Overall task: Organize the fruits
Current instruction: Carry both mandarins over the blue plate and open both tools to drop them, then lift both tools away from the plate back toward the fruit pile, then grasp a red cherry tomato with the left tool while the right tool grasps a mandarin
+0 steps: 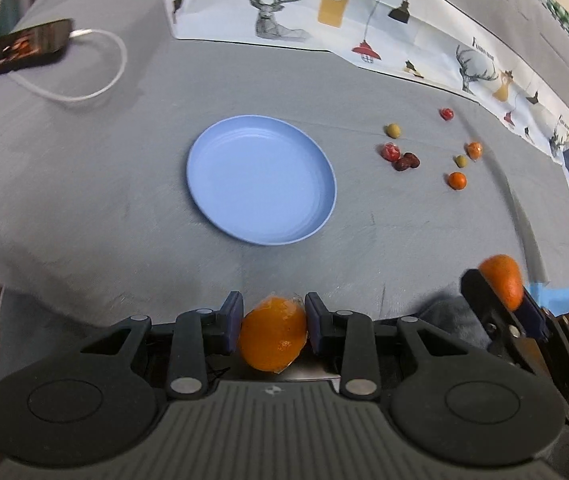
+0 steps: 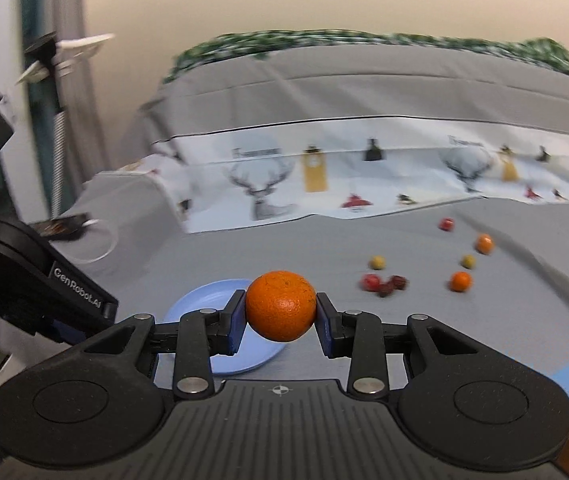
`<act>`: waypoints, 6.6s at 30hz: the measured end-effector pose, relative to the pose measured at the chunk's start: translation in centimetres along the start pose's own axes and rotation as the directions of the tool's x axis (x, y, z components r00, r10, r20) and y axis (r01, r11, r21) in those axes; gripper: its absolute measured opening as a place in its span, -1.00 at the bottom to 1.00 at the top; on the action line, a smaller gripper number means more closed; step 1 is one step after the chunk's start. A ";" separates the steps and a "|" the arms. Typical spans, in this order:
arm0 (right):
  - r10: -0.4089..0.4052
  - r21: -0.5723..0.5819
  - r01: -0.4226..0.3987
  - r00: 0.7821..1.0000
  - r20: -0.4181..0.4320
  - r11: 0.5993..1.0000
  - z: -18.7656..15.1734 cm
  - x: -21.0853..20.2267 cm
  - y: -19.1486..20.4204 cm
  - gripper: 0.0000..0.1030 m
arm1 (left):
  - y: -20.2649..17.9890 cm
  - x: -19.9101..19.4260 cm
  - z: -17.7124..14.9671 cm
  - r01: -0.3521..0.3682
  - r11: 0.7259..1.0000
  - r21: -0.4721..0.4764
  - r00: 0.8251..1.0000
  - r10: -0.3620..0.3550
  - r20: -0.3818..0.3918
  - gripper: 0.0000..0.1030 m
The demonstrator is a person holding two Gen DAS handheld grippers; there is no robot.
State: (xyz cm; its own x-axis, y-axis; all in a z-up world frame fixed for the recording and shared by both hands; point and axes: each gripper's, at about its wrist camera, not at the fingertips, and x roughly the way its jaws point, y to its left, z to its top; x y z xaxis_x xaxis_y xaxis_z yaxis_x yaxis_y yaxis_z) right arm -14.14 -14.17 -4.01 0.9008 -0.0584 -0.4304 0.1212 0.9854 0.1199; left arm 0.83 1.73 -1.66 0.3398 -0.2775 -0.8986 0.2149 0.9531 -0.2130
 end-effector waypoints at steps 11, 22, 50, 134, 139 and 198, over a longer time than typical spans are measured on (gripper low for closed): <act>0.044 -0.063 -0.045 0.999 -0.015 0.997 0.1 0.2 2.0 -0.28 | 1.7 -1.3 -0.6 0.016 0.999 -0.045 0.999 -0.015 0.031 -0.28; 0.036 -0.050 -0.037 0.999 -0.022 0.998 0.0 0.6 1.8 -0.28 | 1.4 -1.0 -0.5 0.019 1.000 -0.024 1.000 -0.018 0.025 -0.28; 0.015 -0.053 -0.023 0.989 -0.144 0.998 0.0 8.1 0.9 -0.27 | 1.4 3.2 6.7 -0.011 0.999 -0.034 0.999 0.012 0.041 -0.28; 0.048 -0.283 -0.030 0.997 0.056 0.959 -1.0 -1.4 5.9 0.99 | 1.7 -3.9 -3.0 -0.167 0.984 0.066 0.950 0.143 0.277 0.99; 0.051 -0.276 -0.034 0.997 0.055 0.961 -0.9 -1.2 5.7 0.99 | 1.6 -3.9 -2.8 -0.168 0.984 0.063 0.951 0.145 0.274 0.99; -0.445 0.358 0.507 0.861 -0.247 0.784 -2.0 20.1 -21.5 0.99 | -16.0 17.8 15.4 -0.160 0.951 0.265 0.985 0.137 0.103 0.99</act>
State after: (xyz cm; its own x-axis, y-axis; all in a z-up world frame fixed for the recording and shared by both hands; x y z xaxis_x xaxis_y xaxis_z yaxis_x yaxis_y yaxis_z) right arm 0.52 -36.20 -17.07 0.6189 -0.4490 -0.6445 0.7014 0.6853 0.1961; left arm 17.48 -20.34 -8.31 0.4584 -0.1555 -0.8750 0.3930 0.9185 0.0427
